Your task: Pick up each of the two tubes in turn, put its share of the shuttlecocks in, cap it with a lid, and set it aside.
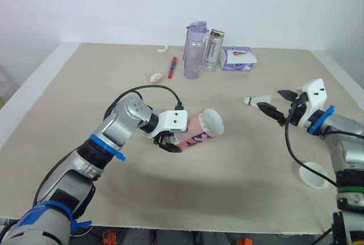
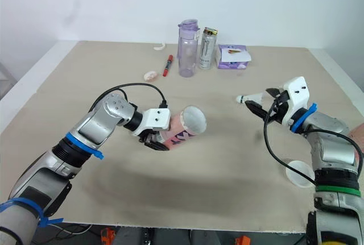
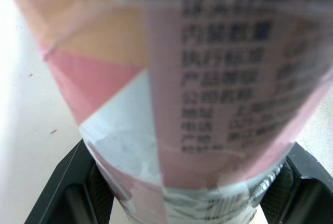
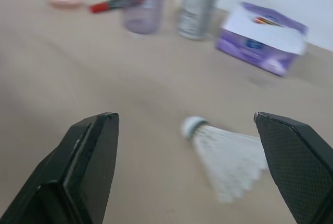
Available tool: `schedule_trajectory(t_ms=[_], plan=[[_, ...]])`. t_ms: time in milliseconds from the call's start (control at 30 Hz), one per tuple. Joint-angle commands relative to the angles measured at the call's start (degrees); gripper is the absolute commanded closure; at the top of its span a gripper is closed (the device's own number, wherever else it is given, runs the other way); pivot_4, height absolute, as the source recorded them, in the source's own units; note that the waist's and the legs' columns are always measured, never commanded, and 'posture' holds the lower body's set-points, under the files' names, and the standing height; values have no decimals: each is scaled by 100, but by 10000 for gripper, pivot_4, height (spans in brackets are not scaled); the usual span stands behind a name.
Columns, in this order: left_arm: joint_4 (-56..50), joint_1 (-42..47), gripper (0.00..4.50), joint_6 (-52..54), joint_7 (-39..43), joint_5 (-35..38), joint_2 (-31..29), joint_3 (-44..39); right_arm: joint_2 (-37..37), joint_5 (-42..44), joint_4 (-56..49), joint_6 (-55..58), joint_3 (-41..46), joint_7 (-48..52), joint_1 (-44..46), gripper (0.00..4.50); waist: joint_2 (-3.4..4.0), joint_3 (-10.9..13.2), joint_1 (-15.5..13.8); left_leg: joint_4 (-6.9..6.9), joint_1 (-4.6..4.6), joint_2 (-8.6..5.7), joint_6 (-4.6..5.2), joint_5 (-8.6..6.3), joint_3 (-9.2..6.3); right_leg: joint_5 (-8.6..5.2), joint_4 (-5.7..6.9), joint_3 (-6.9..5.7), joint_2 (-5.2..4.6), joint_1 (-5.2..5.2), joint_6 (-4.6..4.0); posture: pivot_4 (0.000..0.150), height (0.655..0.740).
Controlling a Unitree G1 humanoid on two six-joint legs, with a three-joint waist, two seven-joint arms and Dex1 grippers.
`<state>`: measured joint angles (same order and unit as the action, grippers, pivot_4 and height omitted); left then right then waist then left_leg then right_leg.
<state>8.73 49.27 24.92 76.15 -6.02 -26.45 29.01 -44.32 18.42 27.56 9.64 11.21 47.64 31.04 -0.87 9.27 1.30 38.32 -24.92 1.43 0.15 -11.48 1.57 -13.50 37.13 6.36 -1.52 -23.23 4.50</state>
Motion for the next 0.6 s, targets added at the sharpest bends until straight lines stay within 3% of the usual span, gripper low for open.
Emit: schedule_trajectory(t_ms=[33,300,600], plan=[[42,-115,13628,59,-115,-138,-34,147,13,-103,608,-255,55,94,389,397,1,0,0,-1,-1,-1,0,0,0,0,0,1,-1,0,0,1500,7400],[-56,-179,13628,125,-146,-144,-89,122,208,-189,1978,-199,137,58,1108,397,1,1,6,-1,-2,-3,0,0,-1,1,0,4,0,2,-2,1500,7400],[-156,-234,13628,211,-176,-136,-188,103,508,-312,2712,-199,-22,311,1533,397,2,0,67,-2,-1,-1,0,0,-1,4,0,6,2,2,-1,1500,7400]])
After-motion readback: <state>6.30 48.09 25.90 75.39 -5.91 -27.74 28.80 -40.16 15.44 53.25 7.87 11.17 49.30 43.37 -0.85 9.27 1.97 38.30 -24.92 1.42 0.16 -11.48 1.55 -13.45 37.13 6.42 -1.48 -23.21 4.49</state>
